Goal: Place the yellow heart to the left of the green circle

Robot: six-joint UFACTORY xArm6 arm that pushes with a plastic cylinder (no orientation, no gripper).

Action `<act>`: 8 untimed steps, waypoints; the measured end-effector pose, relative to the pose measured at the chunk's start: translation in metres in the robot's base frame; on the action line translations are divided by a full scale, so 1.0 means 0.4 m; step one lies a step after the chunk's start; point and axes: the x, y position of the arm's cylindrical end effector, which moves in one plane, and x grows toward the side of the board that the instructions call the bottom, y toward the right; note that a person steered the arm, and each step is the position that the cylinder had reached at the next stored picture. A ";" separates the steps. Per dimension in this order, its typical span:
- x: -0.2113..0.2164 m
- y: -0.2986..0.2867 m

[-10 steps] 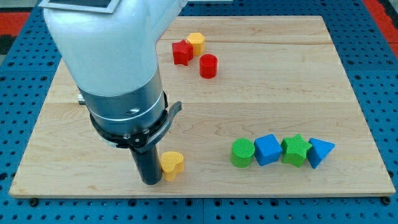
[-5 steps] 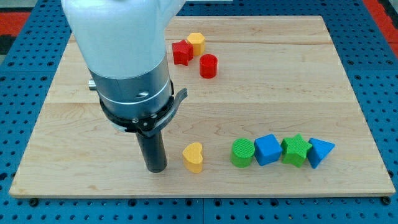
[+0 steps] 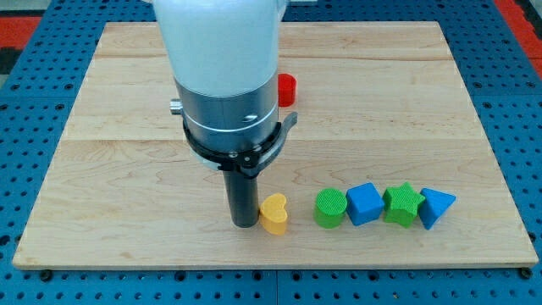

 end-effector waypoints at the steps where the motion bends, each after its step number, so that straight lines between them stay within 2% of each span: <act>1: 0.000 0.020; 8: -0.002 0.081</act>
